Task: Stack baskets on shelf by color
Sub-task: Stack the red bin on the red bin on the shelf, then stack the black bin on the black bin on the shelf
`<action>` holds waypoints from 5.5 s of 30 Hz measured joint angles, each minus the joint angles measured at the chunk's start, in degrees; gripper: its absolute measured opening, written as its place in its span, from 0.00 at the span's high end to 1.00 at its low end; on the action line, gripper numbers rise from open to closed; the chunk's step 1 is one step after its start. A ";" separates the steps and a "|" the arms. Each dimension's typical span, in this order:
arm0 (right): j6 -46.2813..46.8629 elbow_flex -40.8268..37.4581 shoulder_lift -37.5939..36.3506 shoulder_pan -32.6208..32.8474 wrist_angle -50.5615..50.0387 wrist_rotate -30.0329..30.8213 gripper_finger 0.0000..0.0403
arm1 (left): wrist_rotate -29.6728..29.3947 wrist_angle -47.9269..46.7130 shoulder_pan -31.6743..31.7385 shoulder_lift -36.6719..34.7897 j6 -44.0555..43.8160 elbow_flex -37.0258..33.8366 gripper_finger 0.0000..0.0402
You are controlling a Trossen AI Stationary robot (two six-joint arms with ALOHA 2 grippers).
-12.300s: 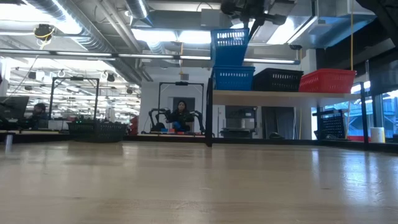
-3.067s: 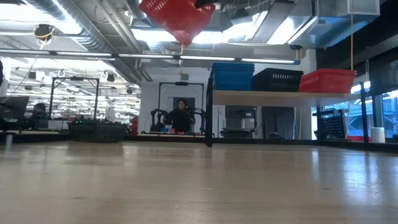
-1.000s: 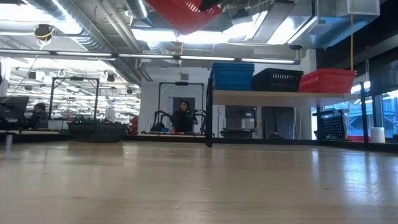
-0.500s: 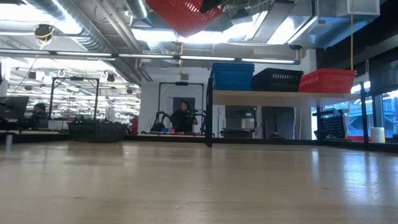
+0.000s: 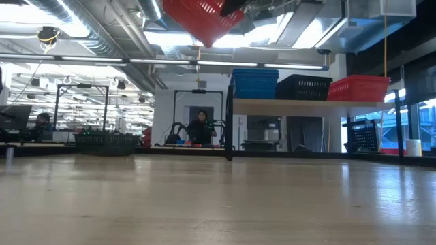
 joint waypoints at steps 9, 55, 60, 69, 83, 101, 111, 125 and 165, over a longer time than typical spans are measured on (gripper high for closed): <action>0.51 0.00 -0.02 -0.30 -0.48 1.52 1.00 | -0.49 0.09 0.00 -0.02 2.41 0.00 0.76; 58.86 4.46 -27.58 -23.14 -54.25 -13.20 1.00 | 15.56 -5.59 1.98 -12.90 -10.95 -0.02 0.76; 58.85 4.46 -31.83 -28.51 -56.10 -21.70 1.00 | 21.26 -5.63 4.71 -12.90 -11.87 -0.02 0.76; 58.41 2.08 -34.79 -36.55 -55.97 -26.63 1.00 | 28.60 -5.31 7.67 -13.32 -11.80 -0.07 0.76; 40.73 -9.14 -34.25 -53.36 -55.18 -34.64 1.00 | 30.41 -5.16 8.06 -13.55 -11.78 -0.04 0.76; 29.65 -20.43 -34.06 -67.76 -47.48 -38.52 1.00 | 30.37 -5.14 8.06 -13.55 -11.85 -0.04 0.76; 28.00 -20.68 -33.57 -68.15 -46.55 -38.44 0.96 | 30.34 -5.11 8.06 -13.55 -11.82 -0.04 0.76; 28.39 -20.65 -33.57 -68.15 -45.70 -38.88 0.81 | 30.34 -5.13 8.06 -13.55 -11.82 -0.04 0.76; 16.34 -11.89 -46.92 -43.53 -27.75 -65.94 0.79 | 48.56 -29.37 34.88 -5.92 -30.86 -8.12 0.76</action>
